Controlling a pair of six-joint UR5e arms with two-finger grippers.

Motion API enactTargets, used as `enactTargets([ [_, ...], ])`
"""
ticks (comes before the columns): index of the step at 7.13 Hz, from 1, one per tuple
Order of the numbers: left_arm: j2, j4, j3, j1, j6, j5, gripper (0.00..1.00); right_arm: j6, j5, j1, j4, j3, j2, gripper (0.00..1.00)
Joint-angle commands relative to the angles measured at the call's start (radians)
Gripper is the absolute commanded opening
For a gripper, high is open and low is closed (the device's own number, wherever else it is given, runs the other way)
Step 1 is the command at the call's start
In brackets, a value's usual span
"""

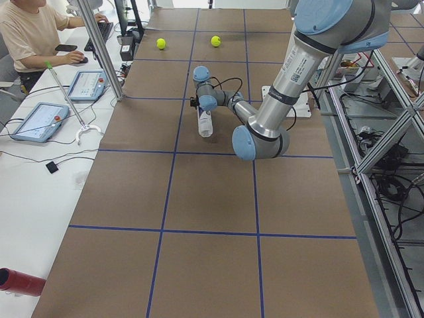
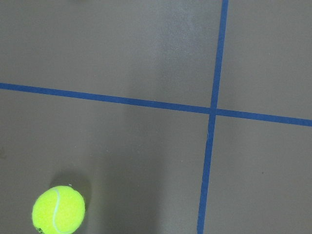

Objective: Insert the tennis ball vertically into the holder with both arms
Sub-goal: 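Hold the can with the left gripper and tilt it upward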

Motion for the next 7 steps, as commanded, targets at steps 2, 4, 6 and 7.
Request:
enactTargets([
  [2, -0.030, 0.002, -0.010, -0.003, -0.001, -0.003, 0.71, 0.000, 0.000, 0.000, 0.001, 0.000, 0.001, 1.00],
  [4, -0.029, 0.001, -0.008, -0.008, -0.001, -0.001, 0.77, 0.000, 0.000, 0.000, 0.001, 0.002, 0.003, 1.00],
  [6, -0.030, 0.001, -0.051, -0.015, -0.004, -0.006, 0.71, 0.000, 0.000, 0.000, 0.001, 0.003, 0.003, 1.00],
  [7, -0.030, -0.001, -0.079, -0.020, -0.007, -0.010, 0.71, 0.000, 0.000, 0.000, 0.001, 0.006, 0.003, 1.00],
])
